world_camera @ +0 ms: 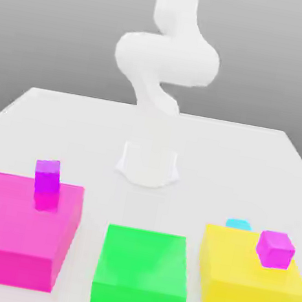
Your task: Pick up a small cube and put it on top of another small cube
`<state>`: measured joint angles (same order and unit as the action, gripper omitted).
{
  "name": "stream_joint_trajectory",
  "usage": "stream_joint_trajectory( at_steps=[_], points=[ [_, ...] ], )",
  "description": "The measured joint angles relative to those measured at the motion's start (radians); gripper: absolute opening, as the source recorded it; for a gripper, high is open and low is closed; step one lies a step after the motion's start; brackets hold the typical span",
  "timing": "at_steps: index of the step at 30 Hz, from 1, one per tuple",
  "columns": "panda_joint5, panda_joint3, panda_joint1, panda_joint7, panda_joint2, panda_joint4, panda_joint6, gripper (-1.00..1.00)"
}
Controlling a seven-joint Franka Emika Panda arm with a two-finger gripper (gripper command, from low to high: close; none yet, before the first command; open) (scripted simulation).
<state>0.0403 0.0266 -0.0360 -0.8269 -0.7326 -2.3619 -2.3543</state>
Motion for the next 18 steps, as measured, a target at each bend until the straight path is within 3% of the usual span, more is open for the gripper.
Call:
stream_joint_trajectory(
  at_steps=[10, 18],
  points=[
    [0.149, 0.188, -0.170, -0.150, 0.314, -0.275, -0.248, 0.00],
    [0.167, 0.378, -0.280, -0.339, 0.555, -0.490, -0.445, 0.00]
  ],
)
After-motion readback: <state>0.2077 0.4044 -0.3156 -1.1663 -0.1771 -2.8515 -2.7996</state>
